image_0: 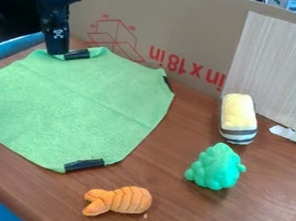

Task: Put the white figure on the top edge of the cloth

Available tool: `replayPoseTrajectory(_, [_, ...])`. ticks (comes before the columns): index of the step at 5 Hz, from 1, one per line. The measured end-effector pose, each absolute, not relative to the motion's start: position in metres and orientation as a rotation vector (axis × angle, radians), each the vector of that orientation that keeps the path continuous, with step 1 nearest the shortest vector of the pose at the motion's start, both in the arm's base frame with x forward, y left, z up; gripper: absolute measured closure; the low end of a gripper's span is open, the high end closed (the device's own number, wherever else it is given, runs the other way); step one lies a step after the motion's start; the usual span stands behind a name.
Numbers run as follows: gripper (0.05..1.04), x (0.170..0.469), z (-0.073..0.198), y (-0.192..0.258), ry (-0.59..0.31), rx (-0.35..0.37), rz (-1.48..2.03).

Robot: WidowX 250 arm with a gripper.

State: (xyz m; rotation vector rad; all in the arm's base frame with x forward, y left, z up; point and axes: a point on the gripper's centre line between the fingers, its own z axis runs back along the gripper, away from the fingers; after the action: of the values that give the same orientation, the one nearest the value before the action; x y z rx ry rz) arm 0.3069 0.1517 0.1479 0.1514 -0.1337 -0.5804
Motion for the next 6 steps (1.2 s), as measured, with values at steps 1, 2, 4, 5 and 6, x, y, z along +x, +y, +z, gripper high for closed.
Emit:
replayPoseTrajectory(1, [0.083, 0.307, 0.138, 0.15, -0.116, 0.127, -0.578])
replayPoseTrajectory(2, [0.082, 0.302, 0.133, 0.153, -0.11, 0.082, -0.522])
replayPoseTrajectory(4, [0.082, 0.307, 0.109, 0.126, -0.087, 0.056, -0.706])
replayPoseTrajectory(5, [0.083, 0.313, 0.094, 0.082, -0.086, 0.051, -0.884])
replayPoseTrajectory(6, [0.083, 0.316, 0.097, 0.054, -0.116, 0.108, -0.998])
